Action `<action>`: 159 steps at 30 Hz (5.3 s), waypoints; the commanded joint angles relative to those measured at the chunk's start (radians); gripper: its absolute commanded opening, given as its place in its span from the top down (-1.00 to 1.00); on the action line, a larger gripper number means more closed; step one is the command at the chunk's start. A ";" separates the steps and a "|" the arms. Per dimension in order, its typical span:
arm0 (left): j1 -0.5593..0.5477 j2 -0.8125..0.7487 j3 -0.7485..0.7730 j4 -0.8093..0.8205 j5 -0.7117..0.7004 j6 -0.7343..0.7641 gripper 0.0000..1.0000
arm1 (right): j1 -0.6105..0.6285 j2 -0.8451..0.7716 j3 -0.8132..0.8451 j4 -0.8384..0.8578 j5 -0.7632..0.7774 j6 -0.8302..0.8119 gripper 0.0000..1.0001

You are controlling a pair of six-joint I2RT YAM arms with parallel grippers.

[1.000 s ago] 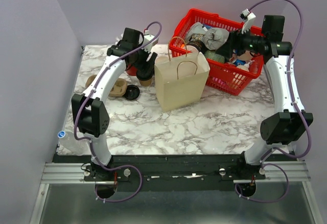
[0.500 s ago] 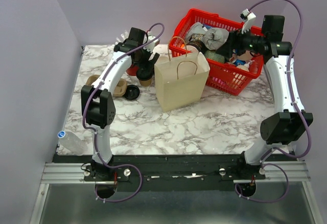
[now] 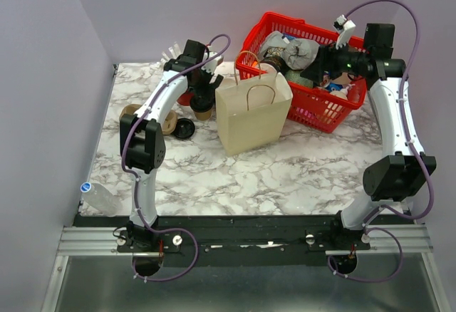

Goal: Pack the takeout coffee

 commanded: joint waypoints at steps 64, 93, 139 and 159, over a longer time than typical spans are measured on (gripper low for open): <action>0.032 -0.275 -0.209 -0.197 0.258 0.101 0.75 | 0.253 0.335 0.252 -0.217 -0.257 -0.788 -0.78; 0.033 -0.791 -0.483 0.010 0.409 0.196 1.00 | 0.275 -0.199 -0.343 -0.130 -0.178 -0.693 0.99; -0.013 -1.032 -0.367 0.081 0.687 0.147 1.00 | 0.468 -0.368 -0.308 -0.084 0.119 -0.570 0.99; -0.244 -1.085 -0.499 0.074 0.617 0.289 1.00 | 0.542 -0.457 -0.555 0.161 0.248 -0.360 0.99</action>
